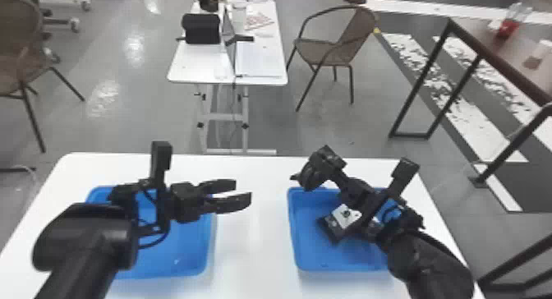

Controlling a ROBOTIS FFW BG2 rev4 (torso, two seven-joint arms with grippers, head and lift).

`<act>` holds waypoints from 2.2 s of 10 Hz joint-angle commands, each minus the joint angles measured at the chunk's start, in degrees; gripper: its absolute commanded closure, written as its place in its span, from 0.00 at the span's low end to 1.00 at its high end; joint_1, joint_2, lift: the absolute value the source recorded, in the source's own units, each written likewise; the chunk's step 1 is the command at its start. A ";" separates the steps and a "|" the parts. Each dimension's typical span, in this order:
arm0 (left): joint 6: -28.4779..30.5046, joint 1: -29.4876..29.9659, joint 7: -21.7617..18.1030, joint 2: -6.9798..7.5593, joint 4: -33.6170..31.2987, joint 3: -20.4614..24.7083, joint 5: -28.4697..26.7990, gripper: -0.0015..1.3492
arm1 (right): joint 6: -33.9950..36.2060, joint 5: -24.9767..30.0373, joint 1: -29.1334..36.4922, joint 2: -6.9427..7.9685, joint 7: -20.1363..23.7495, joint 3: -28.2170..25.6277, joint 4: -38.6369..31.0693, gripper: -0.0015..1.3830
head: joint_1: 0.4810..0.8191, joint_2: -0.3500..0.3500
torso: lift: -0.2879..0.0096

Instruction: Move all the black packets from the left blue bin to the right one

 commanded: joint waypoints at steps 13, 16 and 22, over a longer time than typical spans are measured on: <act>41.63 13.70 23.69 -0.32 -36.05 12.36 -34.01 0.19 | -8.26 -6.93 10.27 -0.08 -9.20 -7.60 -8.33 0.15 | 0.63 0.43 | 0.97; 43.83 8.69 25.72 -0.32 -26.03 8.66 -36.82 0.23 | -8.08 -7.98 11.86 0.45 -8.23 -7.60 -8.51 0.15 | 0.63 0.49 | 0.97; 44.80 3.68 28.53 -0.32 -15.22 5.32 -45.70 0.25 | -7.64 -9.30 12.56 0.54 -7.00 -7.60 -7.80 0.15 | 0.63 0.51 | 0.97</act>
